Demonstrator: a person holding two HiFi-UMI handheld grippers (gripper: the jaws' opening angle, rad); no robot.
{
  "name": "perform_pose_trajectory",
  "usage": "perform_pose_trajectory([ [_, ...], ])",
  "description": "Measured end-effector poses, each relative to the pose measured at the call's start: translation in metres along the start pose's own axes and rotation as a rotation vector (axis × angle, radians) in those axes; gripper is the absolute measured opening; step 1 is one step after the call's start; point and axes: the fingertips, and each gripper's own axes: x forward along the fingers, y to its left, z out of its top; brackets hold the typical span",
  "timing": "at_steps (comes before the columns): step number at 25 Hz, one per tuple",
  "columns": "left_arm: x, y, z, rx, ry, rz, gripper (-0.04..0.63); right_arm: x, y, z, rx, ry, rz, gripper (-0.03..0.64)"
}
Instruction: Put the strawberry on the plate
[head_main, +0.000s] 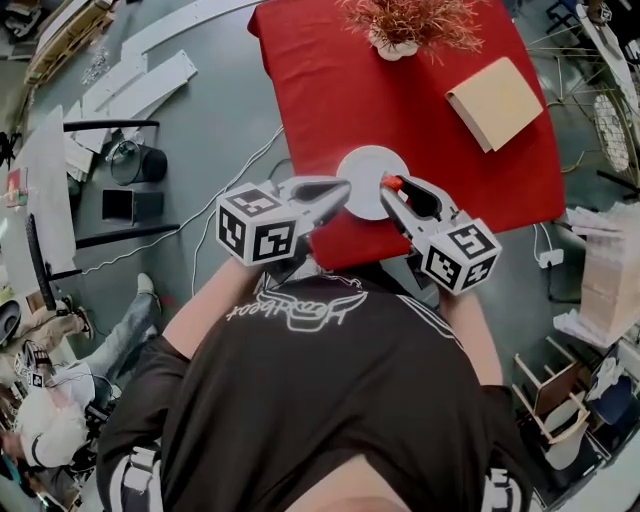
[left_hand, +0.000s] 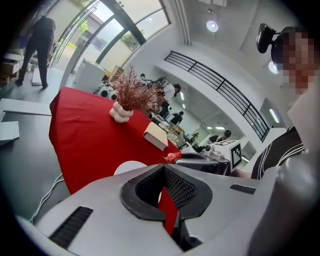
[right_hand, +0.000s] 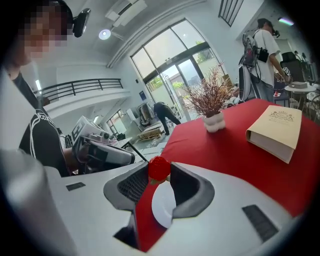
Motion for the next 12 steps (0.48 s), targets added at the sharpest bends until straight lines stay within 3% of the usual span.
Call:
perform_pose_trajectory([
  [7, 0.000, 0.012, -0.004, -0.038, -0.003, 0.018, 0.006, 0.026, -0.020, -0.021, -0.220, 0.128, -0.085, 0.129],
  [12, 0.003, 0.014, -0.003, -0.053, 0.004, 0.013, 0.006, 0.042, -0.033, -0.036, -0.265, 0.188, -0.110, 0.129],
])
